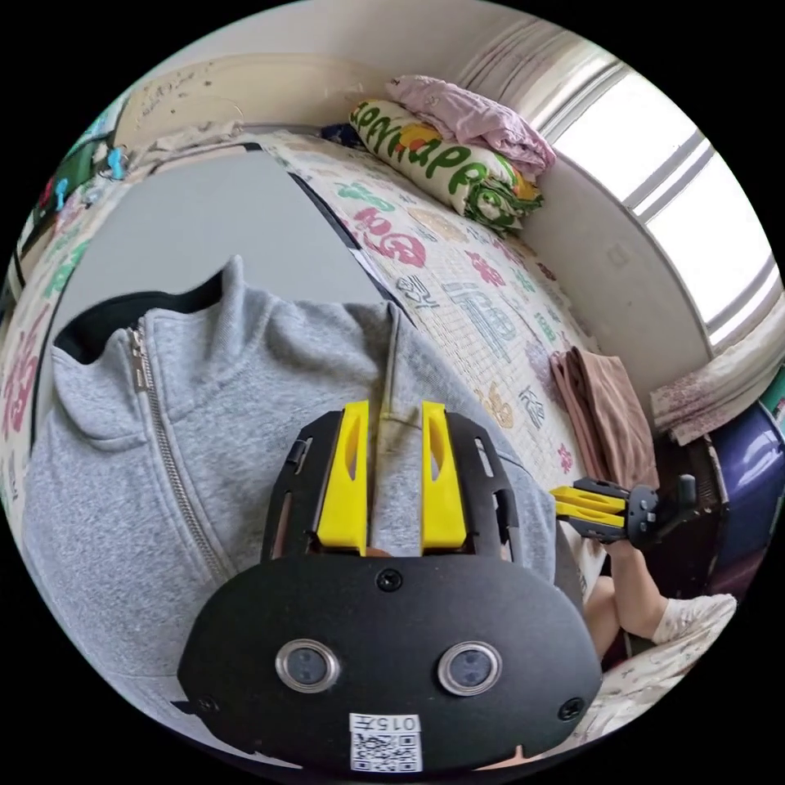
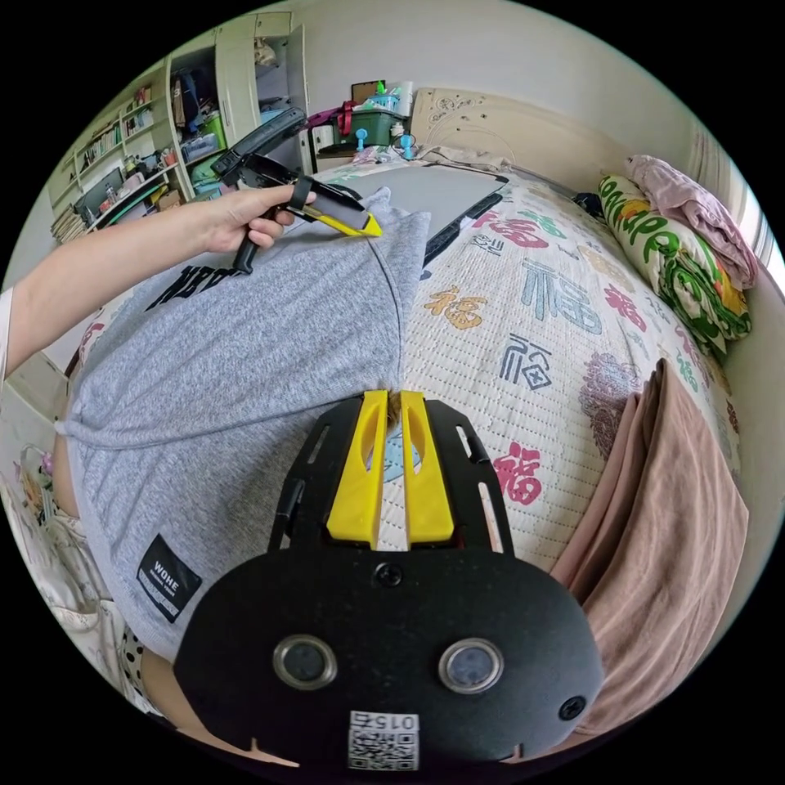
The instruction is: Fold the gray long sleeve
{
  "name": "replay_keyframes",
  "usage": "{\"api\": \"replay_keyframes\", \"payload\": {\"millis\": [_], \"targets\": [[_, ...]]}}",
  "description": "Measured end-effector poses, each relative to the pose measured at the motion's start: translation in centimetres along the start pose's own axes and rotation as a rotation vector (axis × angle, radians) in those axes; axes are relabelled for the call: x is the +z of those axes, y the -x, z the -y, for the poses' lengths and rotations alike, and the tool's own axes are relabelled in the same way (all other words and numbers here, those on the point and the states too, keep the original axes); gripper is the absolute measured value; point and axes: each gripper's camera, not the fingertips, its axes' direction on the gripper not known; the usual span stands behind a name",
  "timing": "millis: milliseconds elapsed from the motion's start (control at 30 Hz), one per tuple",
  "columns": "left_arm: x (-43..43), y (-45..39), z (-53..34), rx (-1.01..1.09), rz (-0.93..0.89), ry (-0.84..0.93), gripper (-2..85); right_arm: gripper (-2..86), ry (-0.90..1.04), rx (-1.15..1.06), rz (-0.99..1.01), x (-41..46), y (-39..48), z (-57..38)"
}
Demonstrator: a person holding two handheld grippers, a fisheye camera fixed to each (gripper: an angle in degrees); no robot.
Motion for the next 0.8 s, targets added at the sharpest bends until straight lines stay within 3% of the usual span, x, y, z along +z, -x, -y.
{"api": "replay_keyframes", "payload": {"millis": [133, 500, 600, 800], "targets": [[0.2, 0.8, 1.0, -0.029, -0.004, -0.021, 3.0, 2.1, 0.001, 0.015, 0.000, 0.9, -1.0, 0.2], [4.2, -1.8, 6.3, 0.107, 0.165, 0.070, 0.7, 1.5, 0.044, 0.037, -0.040, 4.3, -4.4, -0.6], [4.0, -0.6, 5.7, 0.080, 0.128, 0.052, 1.0, 2.0, 0.055, 0.018, -0.062, 5.5, -4.9, -1.2], [-3.8, 0.4, 0.3, 0.094, 0.043, -0.080, 2.8, 5.7, 0.089, 0.057, 0.002, 6.8, -7.9, -3.8]]}}
